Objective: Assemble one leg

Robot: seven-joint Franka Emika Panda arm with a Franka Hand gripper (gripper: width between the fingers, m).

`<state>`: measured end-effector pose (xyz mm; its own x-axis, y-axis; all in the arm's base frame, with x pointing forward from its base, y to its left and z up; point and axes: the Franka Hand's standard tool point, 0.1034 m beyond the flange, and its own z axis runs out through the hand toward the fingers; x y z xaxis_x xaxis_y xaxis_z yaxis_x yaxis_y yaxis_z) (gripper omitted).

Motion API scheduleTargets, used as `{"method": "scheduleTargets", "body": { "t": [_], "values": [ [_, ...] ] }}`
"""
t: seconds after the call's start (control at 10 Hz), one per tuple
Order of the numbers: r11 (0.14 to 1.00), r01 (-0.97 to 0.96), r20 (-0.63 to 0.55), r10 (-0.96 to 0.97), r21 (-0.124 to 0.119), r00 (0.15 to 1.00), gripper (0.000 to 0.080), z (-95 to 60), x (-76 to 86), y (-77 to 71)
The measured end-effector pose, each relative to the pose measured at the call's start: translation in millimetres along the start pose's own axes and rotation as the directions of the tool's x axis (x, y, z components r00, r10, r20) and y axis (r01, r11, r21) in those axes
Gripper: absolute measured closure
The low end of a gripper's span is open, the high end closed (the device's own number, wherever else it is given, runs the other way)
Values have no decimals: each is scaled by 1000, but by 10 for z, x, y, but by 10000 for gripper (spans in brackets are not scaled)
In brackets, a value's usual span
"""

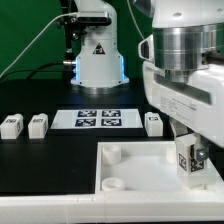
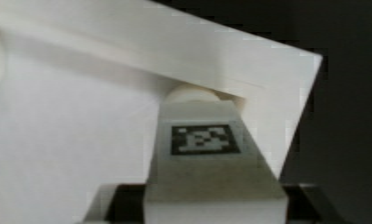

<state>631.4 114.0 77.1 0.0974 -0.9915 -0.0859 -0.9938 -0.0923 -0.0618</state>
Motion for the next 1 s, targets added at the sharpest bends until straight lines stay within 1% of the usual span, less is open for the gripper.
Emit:
{"method": "scheduleTargets", "body": {
  "t": [0.1,0.2,0.3,0.4,0.5,0.6,0.7,0.8,0.9,1.0],
  "values": [
    [971,-239,34,239,-4,970,506,5,-9,0],
    [956,-294,46,294,-6,955,506,6,-5,-1],
    [955,-296,47,296,-7,954,506,8,-17,1],
    [974,-227,48,227,-4,973,432,10,-19,2],
    [998,-67,46,67,4,997,248,9,-15,2],
    [988,153,43,-154,22,987,181,3,-25,-15],
    [933,358,37,-359,33,933,155,8,-42,-13],
    [868,496,29,-497,36,868,155,15,-79,0],
    [804,593,25,-594,38,804,151,17,-71,0],
    [700,713,18,-714,41,700,151,18,-50,-1]
  ]
}}
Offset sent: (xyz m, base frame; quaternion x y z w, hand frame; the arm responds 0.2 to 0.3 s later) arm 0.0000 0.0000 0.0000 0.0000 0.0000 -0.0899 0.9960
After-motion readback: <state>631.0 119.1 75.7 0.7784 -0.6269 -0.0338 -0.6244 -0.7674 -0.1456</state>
